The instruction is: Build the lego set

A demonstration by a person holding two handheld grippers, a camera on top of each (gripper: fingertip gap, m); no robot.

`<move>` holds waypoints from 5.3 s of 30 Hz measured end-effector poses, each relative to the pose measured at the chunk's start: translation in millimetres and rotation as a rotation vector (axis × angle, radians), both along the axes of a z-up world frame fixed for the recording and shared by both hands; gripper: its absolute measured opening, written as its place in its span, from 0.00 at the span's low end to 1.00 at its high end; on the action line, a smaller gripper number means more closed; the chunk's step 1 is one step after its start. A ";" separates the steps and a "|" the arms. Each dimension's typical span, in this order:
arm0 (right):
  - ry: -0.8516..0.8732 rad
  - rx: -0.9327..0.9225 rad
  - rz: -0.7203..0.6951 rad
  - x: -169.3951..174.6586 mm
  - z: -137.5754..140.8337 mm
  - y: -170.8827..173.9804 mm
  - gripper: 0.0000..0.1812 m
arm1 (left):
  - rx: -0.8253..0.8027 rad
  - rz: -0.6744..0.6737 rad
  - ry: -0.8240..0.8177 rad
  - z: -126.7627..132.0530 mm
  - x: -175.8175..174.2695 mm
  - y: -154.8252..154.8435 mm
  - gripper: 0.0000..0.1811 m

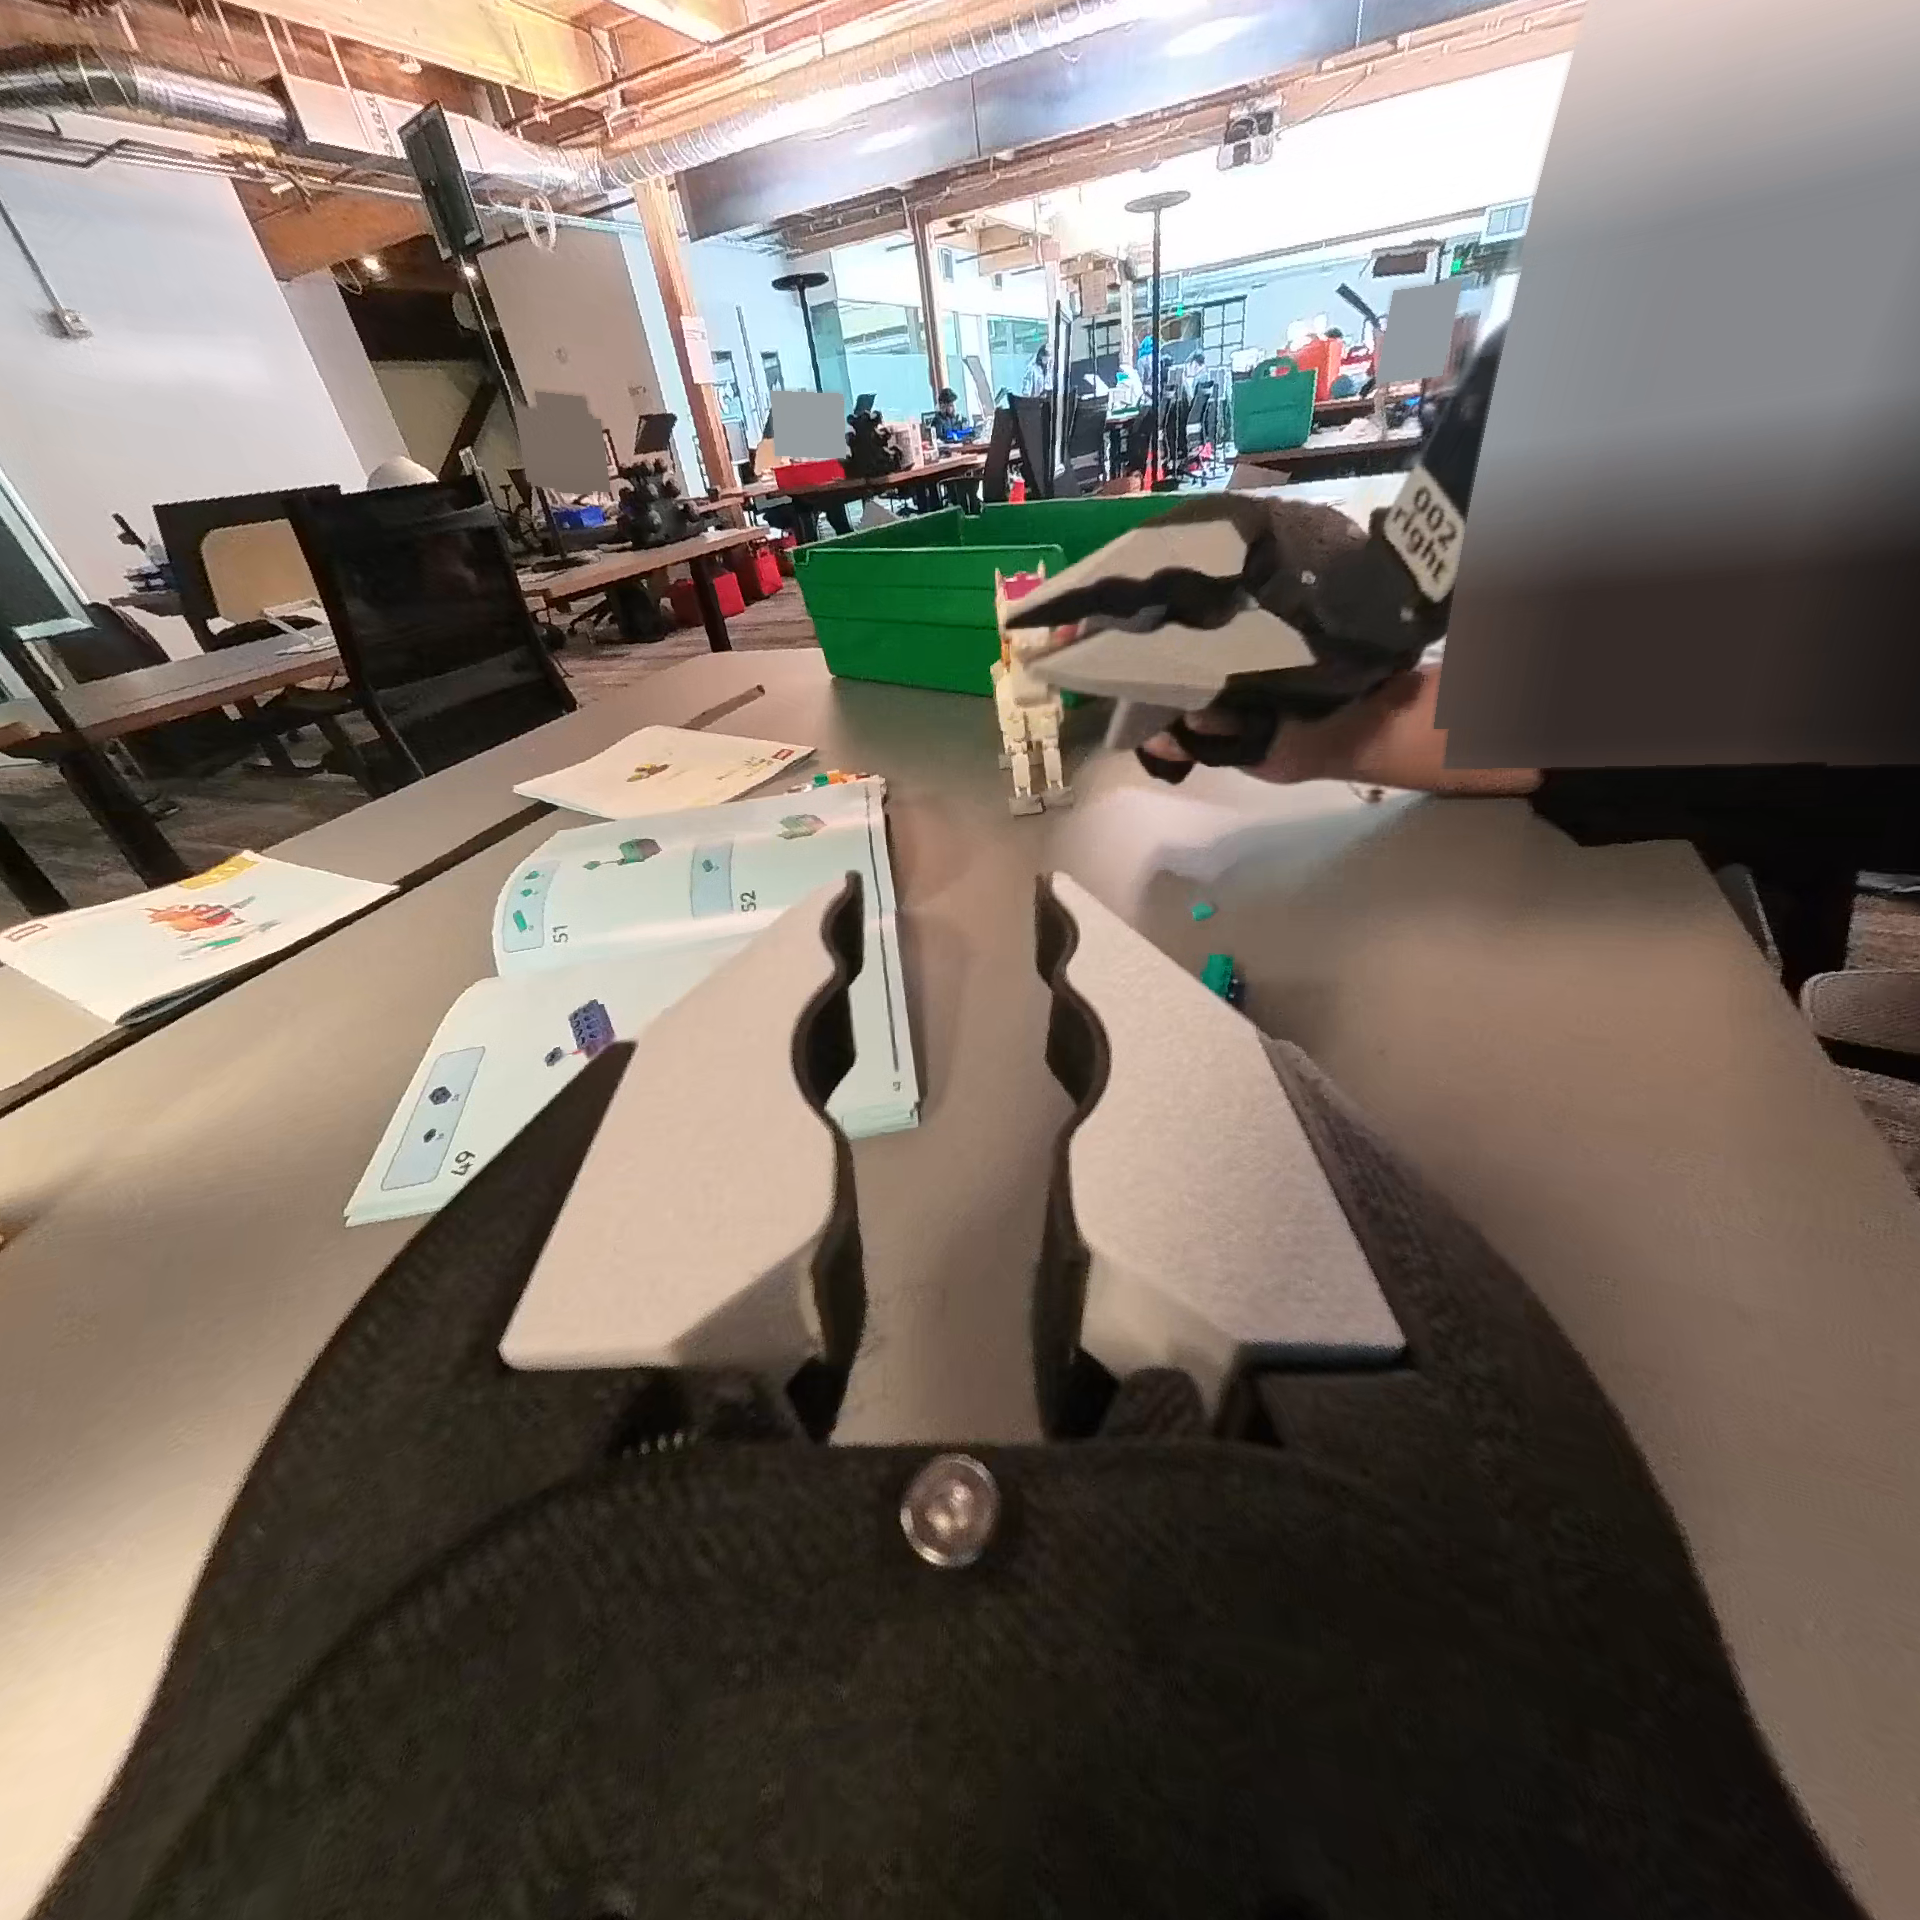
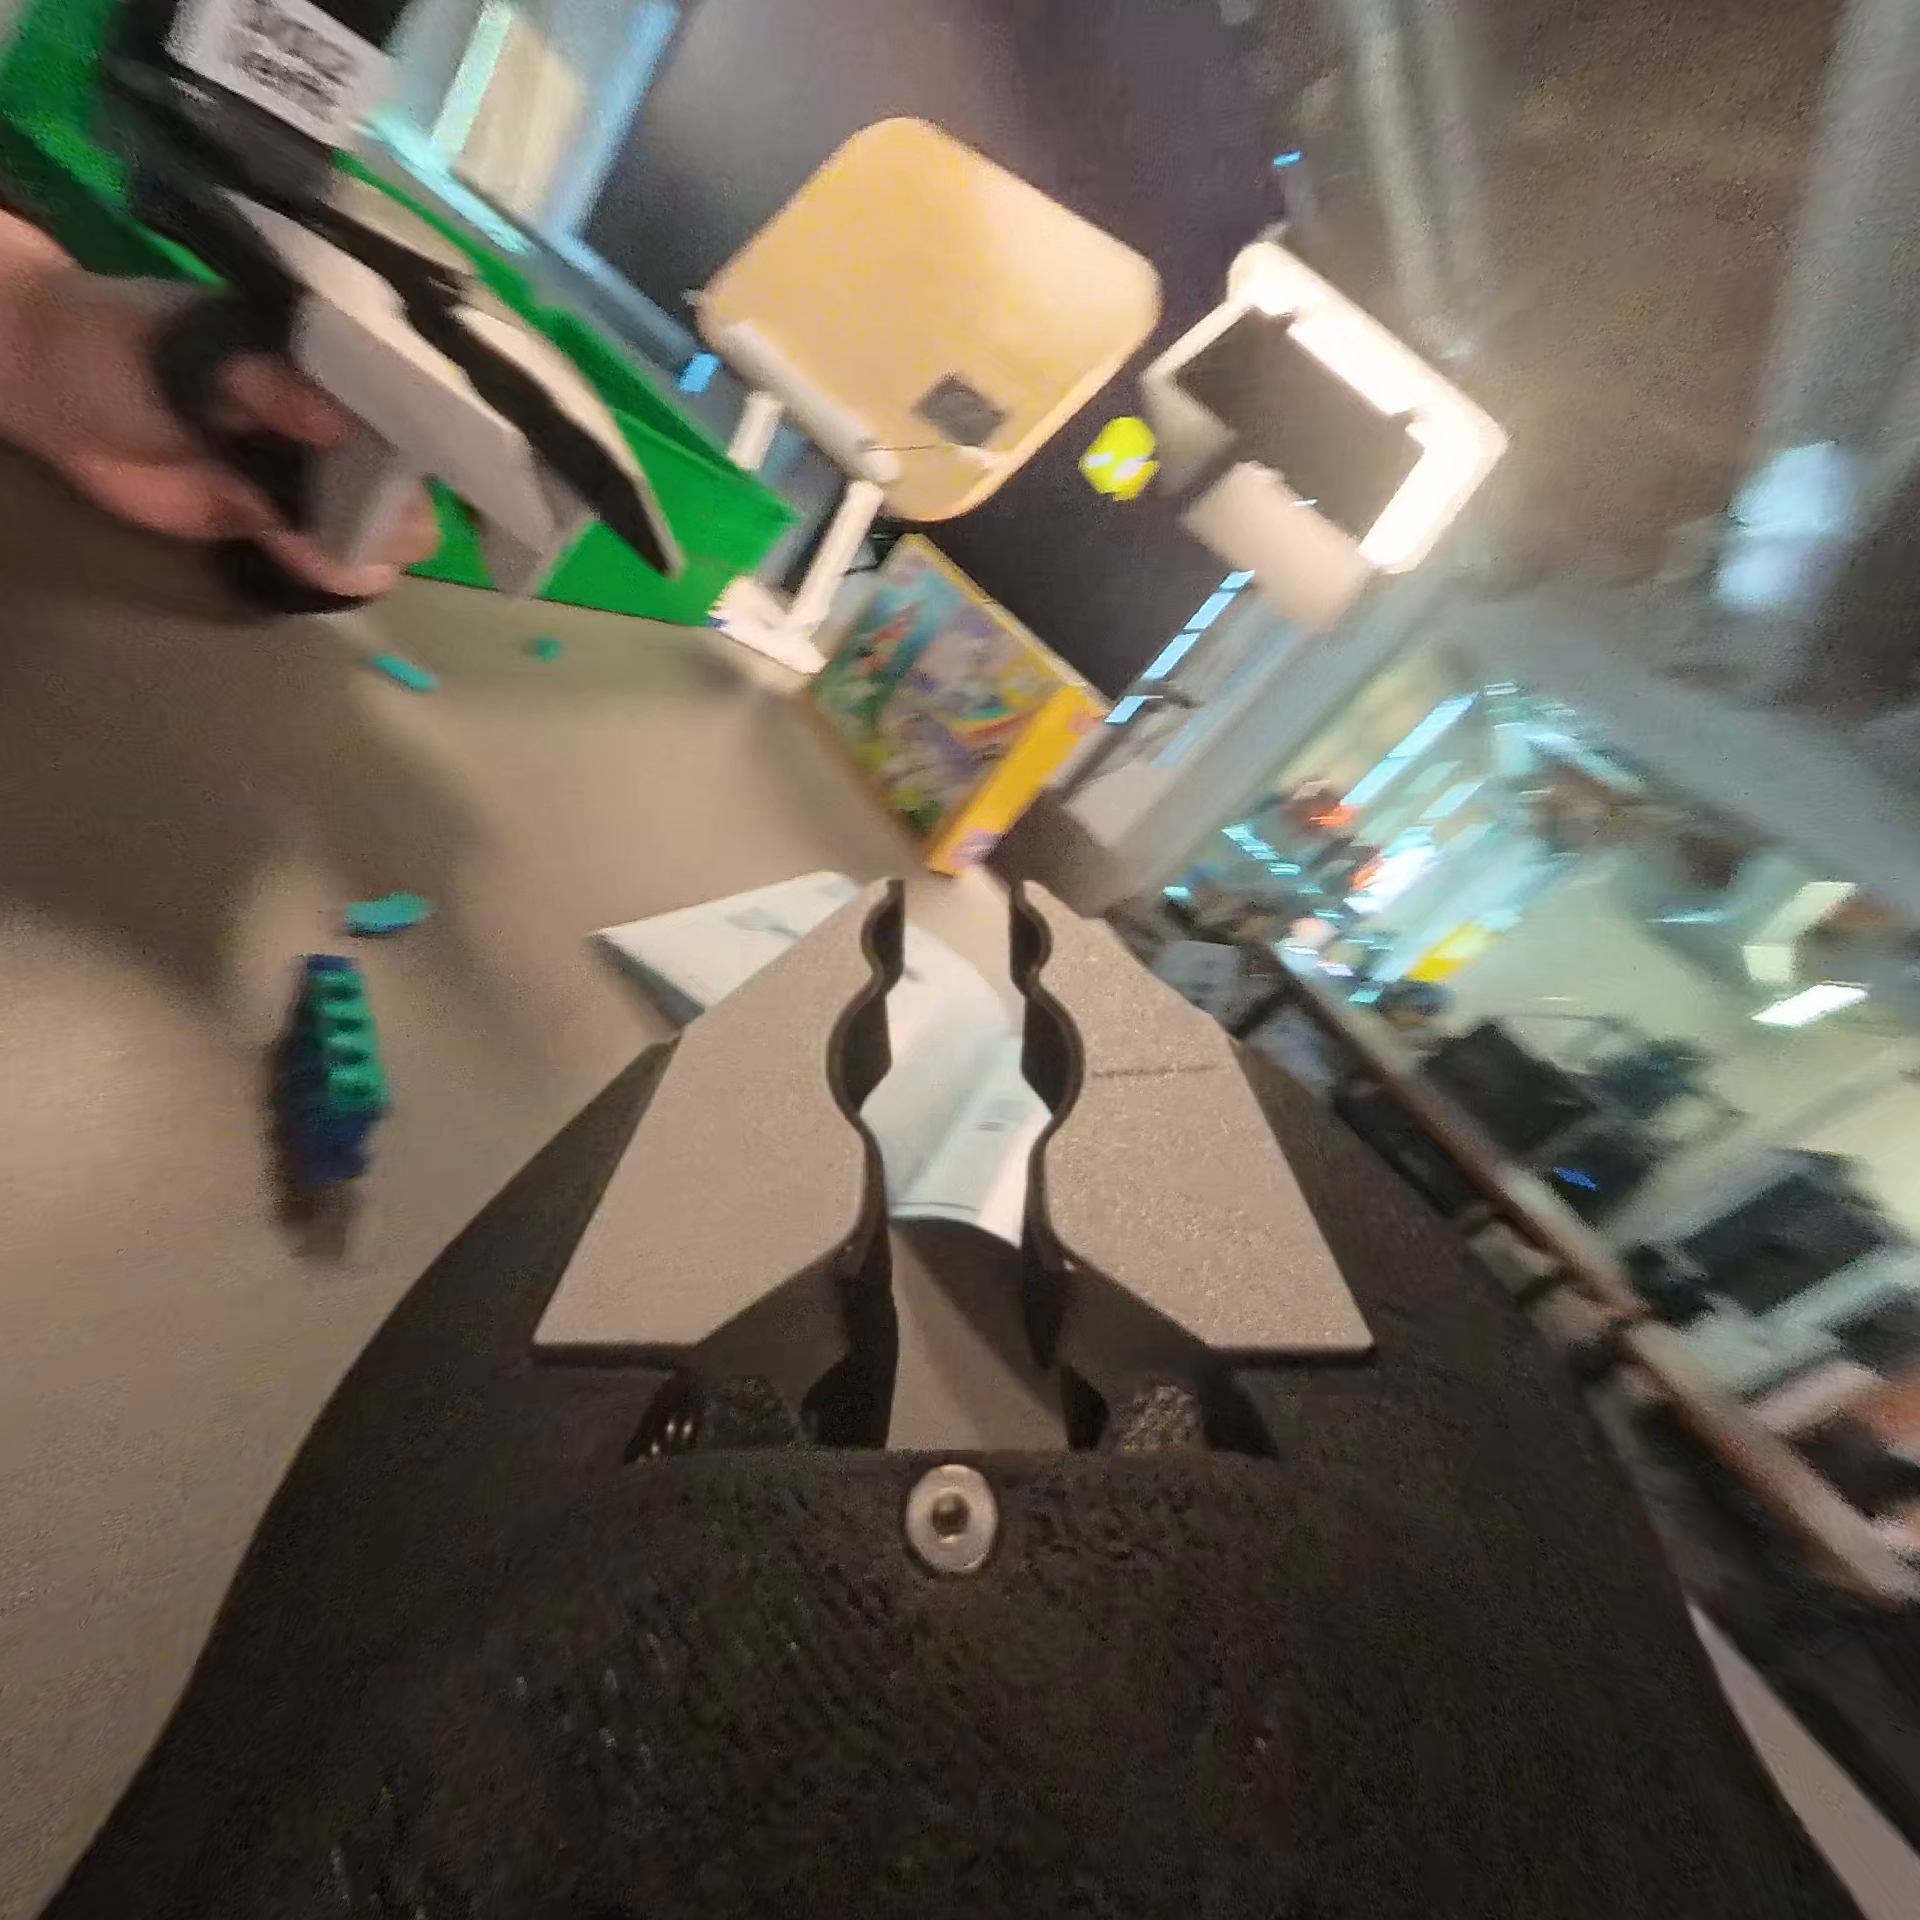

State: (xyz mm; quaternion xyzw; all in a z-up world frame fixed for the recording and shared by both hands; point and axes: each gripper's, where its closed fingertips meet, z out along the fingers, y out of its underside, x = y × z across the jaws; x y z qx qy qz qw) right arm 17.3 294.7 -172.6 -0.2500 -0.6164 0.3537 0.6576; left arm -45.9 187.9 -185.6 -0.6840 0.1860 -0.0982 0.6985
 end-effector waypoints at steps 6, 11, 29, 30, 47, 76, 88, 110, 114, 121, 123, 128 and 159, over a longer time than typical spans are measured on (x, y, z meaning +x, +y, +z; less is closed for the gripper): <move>0.090 0.153 -0.302 1.8 7.9 39.3 0.00 | 0.007 0.009 -0.021 4.0 -4.5 -1.4 0.17; 0.084 0.172 -0.306 -0.5 5.8 36.8 0.00 | -0.005 0.013 -0.047 3.7 -8.2 -0.4 0.17; 0.050 0.224 -0.266 -10.5 -4.3 25.4 0.00 | -0.021 0.010 -0.071 2.8 -11.3 -0.9 0.14; 0.047 0.225 -0.262 -11.5 -5.0 24.6 0.00 | -0.020 0.011 -0.074 3.0 -11.7 -0.9 0.14; -0.718 -0.240 0.447 11.1 -73.4 -83.1 0.17 | -0.038 -0.002 -0.074 -2.5 -7.9 2.8 0.13; -0.141 -0.441 0.486 -25.8 -0.9 -87.1 0.05 | -0.030 -0.181 -0.085 -2.0 47.2 19.2 0.23; -0.218 -0.583 0.610 -20.2 1.5 -92.0 0.05 | -0.020 -0.348 -0.228 8.7 59.1 21.8 0.14; -0.385 -0.483 0.592 -10.8 -16.7 -93.4 0.10 | -0.060 -0.400 -0.269 7.3 59.5 18.0 0.05; -0.442 -0.460 0.561 -5.5 -21.9 -84.4 0.04 | -0.094 -0.415 -0.276 4.2 60.8 19.1 0.05; -0.479 -0.522 0.542 -10.4 -25.8 -83.8 0.03 | -0.101 -0.386 -0.301 4.5 56.1 22.0 0.05; -0.473 -0.577 0.540 -13.1 -22.0 -82.2 0.03 | -0.080 -0.336 -0.324 7.0 49.0 24.8 0.10; -0.455 -0.636 0.560 -13.0 -16.6 -81.1 0.03 | -0.160 -0.364 -0.343 0.0 52.2 26.8 0.16; -0.575 -0.918 0.770 -1.7 -13.9 -95.9 0.03 | -0.275 -0.533 -0.481 -1.0 68.3 15.1 0.05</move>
